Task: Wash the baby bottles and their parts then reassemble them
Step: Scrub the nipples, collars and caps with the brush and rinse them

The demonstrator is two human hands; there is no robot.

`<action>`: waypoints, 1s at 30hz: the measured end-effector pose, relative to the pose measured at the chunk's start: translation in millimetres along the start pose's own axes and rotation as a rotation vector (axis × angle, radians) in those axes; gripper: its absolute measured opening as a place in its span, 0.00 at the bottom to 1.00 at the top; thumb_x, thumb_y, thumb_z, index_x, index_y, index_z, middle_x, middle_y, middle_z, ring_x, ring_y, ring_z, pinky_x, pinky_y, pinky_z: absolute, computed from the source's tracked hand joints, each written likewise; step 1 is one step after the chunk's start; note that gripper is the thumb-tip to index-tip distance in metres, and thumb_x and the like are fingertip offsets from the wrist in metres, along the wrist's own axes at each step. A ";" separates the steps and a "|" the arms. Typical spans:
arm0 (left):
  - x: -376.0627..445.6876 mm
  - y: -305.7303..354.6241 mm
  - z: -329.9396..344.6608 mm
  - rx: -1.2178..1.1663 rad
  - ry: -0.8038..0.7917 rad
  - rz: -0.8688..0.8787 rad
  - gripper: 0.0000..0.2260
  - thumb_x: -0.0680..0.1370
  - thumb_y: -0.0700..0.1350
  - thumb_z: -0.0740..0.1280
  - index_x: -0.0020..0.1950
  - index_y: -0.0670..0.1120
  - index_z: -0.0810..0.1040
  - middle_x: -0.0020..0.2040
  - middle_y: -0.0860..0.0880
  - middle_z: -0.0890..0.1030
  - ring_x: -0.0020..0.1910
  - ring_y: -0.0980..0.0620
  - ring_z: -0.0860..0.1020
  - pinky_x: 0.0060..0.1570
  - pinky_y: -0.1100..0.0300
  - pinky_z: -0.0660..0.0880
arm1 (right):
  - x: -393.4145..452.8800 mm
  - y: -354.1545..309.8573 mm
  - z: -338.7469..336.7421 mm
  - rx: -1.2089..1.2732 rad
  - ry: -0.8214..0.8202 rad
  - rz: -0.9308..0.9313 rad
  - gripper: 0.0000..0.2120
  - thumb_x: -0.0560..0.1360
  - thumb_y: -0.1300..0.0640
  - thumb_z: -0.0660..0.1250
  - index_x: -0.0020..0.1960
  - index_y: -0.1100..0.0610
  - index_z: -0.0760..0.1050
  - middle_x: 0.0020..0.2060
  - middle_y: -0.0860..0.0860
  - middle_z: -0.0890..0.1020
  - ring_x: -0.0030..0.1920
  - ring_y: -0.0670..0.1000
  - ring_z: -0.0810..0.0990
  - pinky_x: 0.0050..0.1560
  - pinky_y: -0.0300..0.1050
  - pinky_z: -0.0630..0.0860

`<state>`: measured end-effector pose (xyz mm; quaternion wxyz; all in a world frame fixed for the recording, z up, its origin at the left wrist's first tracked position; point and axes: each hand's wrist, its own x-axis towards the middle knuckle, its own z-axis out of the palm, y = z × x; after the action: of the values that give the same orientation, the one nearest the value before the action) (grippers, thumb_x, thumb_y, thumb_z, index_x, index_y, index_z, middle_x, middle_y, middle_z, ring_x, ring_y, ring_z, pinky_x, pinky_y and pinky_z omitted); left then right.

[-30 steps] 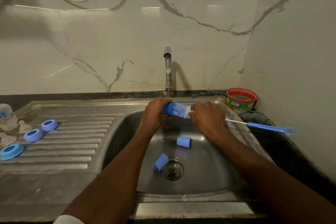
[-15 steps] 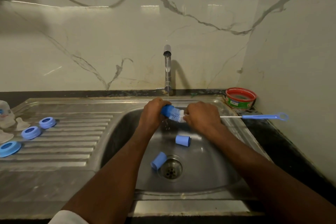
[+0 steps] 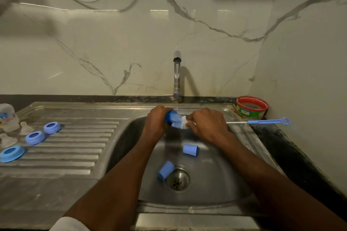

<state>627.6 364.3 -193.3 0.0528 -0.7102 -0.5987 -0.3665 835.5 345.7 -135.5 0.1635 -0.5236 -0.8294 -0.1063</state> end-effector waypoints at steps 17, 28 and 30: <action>5.7 11.0 9.4 -0.204 -0.163 -0.043 0.27 0.70 0.53 0.79 0.65 0.49 0.74 0.61 0.49 0.80 0.57 0.55 0.77 0.60 0.54 0.77 | -5.4 13.1 -3.1 0.009 0.064 0.118 0.13 0.80 0.41 0.62 0.59 0.45 0.78 0.47 0.48 0.82 0.45 0.51 0.80 0.42 0.46 0.72; 8.8 3.8 1.9 -0.138 -0.094 0.070 0.31 0.66 0.44 0.82 0.65 0.49 0.71 0.63 0.49 0.72 0.60 0.54 0.72 0.60 0.55 0.75 | -9.2 11.4 -12.0 -0.157 0.027 -0.099 0.12 0.82 0.43 0.61 0.58 0.46 0.79 0.47 0.49 0.82 0.46 0.52 0.81 0.39 0.45 0.72; 8.0 4.8 8.2 -0.138 -0.123 -0.017 0.36 0.67 0.45 0.82 0.71 0.48 0.70 0.67 0.47 0.69 0.63 0.52 0.70 0.63 0.58 0.71 | -8.0 8.0 -12.9 -0.169 0.048 -0.150 0.12 0.82 0.41 0.61 0.60 0.44 0.78 0.48 0.49 0.81 0.47 0.52 0.81 0.38 0.45 0.69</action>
<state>635.7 373.7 -192.8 -0.0364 -0.7281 -0.5804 -0.3629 848.0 338.0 -126.5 0.1301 -0.4695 -0.8500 -0.2003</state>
